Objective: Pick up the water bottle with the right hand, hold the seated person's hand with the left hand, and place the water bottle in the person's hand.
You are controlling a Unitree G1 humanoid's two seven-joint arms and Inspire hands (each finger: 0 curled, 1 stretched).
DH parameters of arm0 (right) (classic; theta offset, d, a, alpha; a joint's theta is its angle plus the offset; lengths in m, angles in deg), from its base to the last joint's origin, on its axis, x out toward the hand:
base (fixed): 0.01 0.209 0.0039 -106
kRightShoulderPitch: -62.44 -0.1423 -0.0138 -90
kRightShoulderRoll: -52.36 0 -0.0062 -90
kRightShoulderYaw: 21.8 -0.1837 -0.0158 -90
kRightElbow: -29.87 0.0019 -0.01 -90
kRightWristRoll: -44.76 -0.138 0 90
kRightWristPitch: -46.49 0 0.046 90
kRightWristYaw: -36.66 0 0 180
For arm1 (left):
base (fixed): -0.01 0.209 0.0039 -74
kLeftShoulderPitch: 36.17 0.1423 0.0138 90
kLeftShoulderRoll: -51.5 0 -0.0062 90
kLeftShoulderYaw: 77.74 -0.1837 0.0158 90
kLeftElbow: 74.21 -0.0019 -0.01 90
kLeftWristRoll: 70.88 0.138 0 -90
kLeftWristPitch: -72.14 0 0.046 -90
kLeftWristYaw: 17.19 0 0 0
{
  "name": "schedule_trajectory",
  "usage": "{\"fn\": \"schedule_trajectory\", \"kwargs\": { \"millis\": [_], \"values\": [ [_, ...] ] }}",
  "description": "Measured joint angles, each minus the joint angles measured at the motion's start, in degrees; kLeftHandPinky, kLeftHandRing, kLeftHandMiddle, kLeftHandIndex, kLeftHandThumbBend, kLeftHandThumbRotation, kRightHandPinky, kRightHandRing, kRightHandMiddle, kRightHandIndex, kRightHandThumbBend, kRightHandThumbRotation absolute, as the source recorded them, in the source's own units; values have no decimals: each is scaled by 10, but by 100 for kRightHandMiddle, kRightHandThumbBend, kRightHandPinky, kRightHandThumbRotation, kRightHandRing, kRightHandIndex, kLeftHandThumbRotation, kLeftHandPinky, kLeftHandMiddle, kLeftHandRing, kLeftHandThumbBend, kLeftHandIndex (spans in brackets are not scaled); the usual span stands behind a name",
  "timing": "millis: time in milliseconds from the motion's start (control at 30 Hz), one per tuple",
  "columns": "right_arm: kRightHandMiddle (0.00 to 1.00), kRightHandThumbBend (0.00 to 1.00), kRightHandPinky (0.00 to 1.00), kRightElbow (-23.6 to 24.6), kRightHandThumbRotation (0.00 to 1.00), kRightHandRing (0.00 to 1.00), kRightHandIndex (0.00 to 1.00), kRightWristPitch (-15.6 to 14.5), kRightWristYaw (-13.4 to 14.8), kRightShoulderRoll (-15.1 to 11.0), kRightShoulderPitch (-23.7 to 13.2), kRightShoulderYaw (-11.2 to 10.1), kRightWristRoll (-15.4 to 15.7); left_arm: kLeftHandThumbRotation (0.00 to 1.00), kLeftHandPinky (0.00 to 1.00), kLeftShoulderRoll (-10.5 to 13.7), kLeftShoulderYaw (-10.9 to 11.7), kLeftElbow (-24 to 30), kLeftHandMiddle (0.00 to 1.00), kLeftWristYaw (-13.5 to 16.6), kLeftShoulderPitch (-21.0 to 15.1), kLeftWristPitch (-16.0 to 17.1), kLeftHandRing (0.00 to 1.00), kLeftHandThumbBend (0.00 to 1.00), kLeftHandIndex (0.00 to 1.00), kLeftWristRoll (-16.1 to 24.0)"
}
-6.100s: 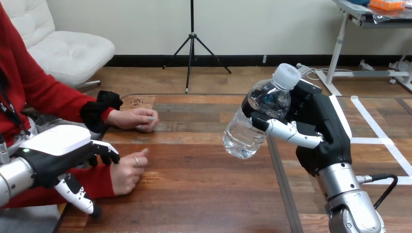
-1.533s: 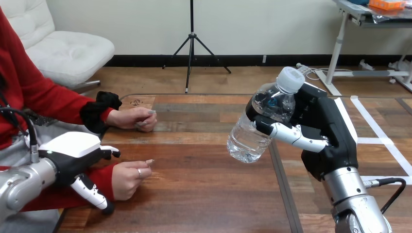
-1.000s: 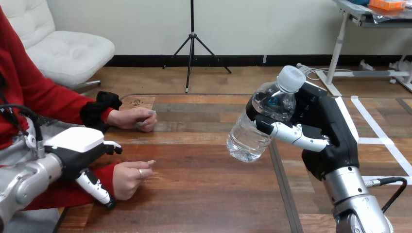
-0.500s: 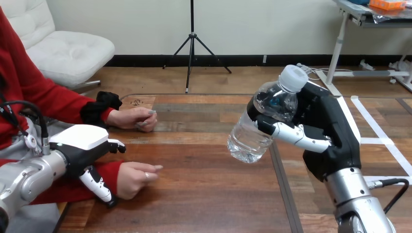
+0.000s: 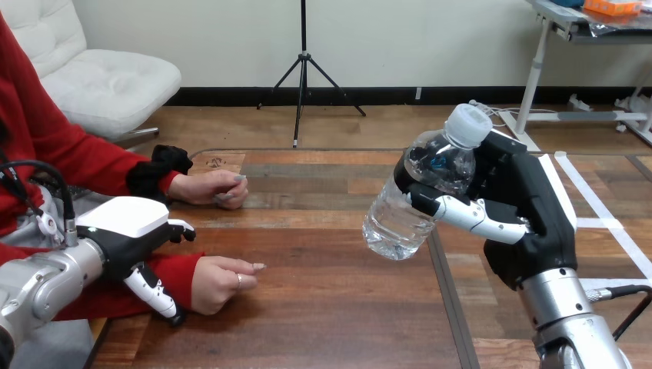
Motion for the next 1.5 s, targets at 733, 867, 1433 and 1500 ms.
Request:
{"fn": "schedule_trajectory", "kwargs": {
  "millis": [733, 867, 1433, 1500],
  "values": [
    [43, 83, 29, 27, 0, 35, 45, -15, 3, 0, 1, -4, 1, 37, 69, 1, -19, -5, 81, -3, -13, 4, 75, 100, 82, 1],
    [42, 82, 29, 29, 0, 34, 45, -17, 2, -1, 1, -5, 1, 37, 68, 1, -20, -5, 80, -1, -13, 4, 74, 100, 81, 1],
    [42, 81, 28, 38, 0, 33, 44, -33, 1, -1, 1, -5, -13, 27, 62, 1, -26, -4, 70, 11, -13, 1, 67, 100, 71, 2],
    [42, 81, 27, 42, 0, 33, 44, -35, 2, -1, 1, -5, -14, 26, 61, 1, -27, -4, 69, 13, -13, 1, 66, 100, 69, 2]
  ]
}}
